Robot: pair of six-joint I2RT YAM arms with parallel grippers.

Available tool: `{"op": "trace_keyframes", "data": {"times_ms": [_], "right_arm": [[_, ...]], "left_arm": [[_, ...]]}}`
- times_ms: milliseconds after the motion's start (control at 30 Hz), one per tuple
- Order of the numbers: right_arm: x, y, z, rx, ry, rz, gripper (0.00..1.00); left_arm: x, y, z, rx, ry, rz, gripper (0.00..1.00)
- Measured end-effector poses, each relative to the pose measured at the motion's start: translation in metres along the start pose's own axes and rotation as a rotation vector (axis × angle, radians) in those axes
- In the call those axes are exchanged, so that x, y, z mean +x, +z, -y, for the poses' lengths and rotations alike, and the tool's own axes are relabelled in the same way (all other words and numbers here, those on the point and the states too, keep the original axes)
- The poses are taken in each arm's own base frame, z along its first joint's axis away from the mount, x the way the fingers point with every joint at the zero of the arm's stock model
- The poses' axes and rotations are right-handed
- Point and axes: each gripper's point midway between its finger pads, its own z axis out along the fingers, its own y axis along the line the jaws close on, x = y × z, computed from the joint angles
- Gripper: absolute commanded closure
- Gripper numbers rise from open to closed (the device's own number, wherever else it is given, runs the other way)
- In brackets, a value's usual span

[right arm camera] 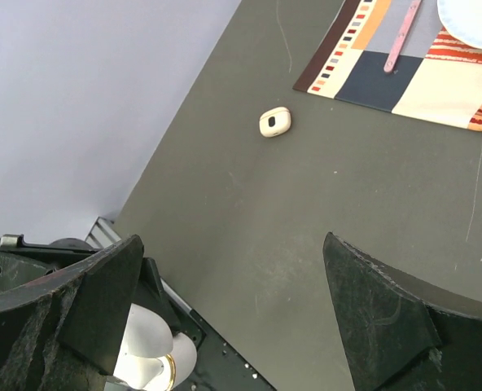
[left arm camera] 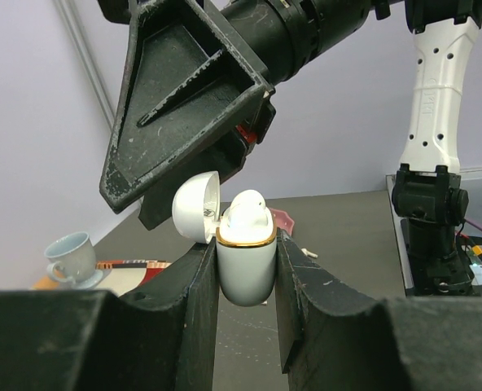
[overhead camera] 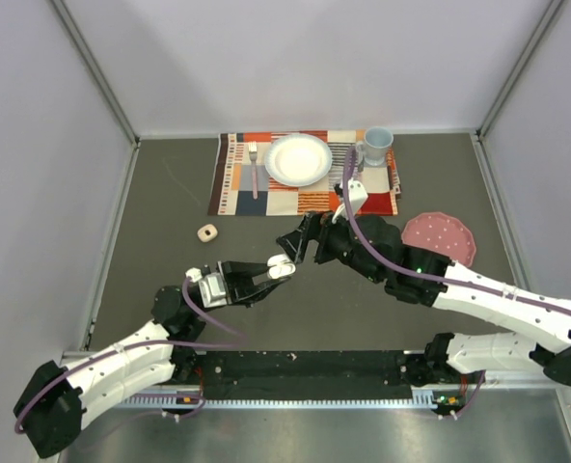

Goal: Insert the wireless bluetooth earbuds into the charging case
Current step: Close the charging case with the earbuds.

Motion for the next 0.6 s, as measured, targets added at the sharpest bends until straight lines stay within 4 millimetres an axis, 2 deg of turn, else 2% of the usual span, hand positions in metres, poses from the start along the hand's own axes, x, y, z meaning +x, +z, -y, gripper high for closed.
{"op": "trace_keyframes", "data": {"times_ms": [300,600], "right_arm": [[0.0089,0.0043,-0.0040,-0.019,-0.001,-0.037,0.08],[0.0093,0.0043,-0.0044,-0.021,0.002,-0.038,0.08]], "left_arm": [[0.0016,0.0013,-0.0007,0.000,-0.005,-0.007,1.00],[0.0035,0.0044,-0.0052,-0.014,-0.011,-0.015,1.00]]}}
